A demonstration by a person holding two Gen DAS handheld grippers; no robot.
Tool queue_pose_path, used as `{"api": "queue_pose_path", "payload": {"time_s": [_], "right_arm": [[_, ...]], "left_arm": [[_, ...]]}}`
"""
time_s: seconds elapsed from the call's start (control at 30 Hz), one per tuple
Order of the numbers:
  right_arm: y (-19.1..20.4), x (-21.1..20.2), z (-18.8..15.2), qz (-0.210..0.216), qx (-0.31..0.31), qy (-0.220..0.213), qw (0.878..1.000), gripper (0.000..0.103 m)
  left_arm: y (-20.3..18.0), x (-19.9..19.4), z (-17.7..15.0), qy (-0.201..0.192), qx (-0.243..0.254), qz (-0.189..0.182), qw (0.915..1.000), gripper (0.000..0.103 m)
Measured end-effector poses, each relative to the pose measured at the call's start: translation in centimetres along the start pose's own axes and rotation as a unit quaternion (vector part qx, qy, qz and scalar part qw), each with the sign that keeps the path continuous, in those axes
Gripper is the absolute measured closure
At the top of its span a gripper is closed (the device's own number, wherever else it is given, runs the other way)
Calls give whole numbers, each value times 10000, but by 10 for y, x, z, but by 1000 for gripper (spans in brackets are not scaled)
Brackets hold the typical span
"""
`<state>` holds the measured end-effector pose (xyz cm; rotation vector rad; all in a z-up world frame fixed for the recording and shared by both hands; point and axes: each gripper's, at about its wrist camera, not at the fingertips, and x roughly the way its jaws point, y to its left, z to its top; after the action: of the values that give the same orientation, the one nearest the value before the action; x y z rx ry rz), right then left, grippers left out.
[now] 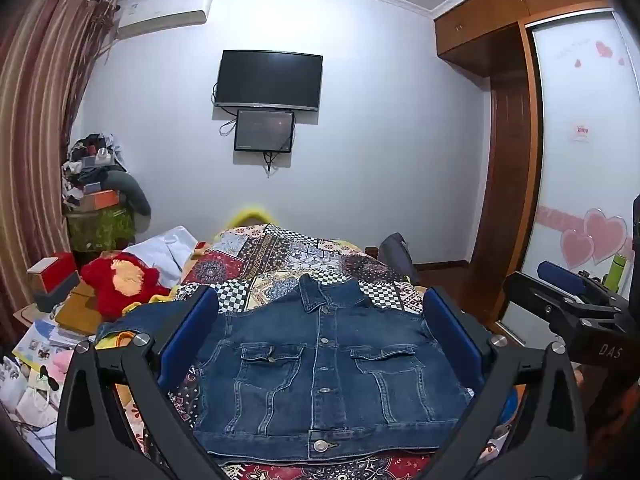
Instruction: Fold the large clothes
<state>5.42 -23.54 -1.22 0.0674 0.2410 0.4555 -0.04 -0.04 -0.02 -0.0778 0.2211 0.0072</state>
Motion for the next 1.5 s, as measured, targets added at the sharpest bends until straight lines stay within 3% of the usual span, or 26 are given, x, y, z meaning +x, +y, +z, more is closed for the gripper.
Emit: {"api": "queue_pose_path", "payload": {"time_s": [0.13, 1.5], "right_arm": [[1, 1, 0, -12, -22, 50, 10000, 0], [1, 1, 9, 4, -35, 34, 10000, 0]], "left_arm": [[2, 4, 2, 152, -65, 18, 9999, 0], [6, 7, -3, 82, -48, -5, 10000, 0]]}}
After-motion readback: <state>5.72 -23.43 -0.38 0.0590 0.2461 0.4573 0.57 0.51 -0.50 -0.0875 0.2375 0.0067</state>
